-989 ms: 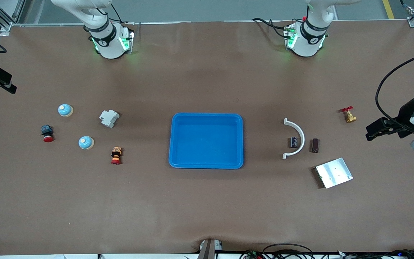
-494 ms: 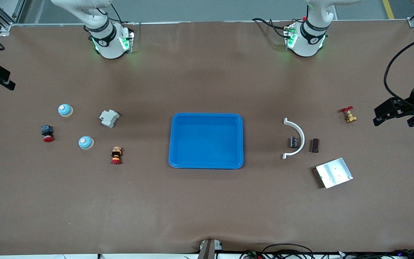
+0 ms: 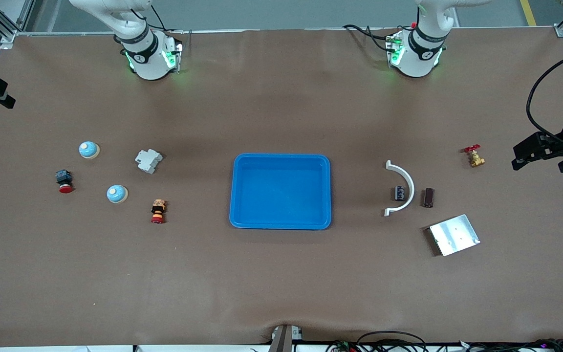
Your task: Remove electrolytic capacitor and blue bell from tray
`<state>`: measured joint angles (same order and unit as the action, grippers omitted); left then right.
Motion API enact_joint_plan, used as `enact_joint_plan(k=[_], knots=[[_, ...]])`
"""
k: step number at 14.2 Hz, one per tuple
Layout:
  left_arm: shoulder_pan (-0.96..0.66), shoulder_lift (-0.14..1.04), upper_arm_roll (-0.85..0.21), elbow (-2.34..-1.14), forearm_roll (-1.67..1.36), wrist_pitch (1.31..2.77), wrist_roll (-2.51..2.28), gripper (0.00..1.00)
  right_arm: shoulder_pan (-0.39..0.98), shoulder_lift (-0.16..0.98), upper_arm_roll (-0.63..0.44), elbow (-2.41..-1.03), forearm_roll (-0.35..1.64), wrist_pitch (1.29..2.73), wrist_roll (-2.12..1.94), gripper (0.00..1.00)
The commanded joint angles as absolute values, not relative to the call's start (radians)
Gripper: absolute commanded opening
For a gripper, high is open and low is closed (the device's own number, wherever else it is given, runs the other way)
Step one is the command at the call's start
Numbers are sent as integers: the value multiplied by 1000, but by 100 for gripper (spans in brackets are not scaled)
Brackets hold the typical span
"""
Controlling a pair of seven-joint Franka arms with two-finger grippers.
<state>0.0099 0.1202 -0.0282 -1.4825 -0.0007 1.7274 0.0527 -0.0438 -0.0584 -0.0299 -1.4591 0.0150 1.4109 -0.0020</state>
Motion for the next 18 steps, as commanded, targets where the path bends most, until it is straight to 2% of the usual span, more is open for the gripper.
enact_joint_plan(k=[1, 18], knots=[[14, 110, -26, -1489, -20, 1723, 64, 100, -49, -78, -23, -1482, 17, 1413, 17, 100], [-11, 114, -21, -1488, -6, 1710, -91, 100, -21, -71, -17, -1489, 15, 1457, 41, 100]])
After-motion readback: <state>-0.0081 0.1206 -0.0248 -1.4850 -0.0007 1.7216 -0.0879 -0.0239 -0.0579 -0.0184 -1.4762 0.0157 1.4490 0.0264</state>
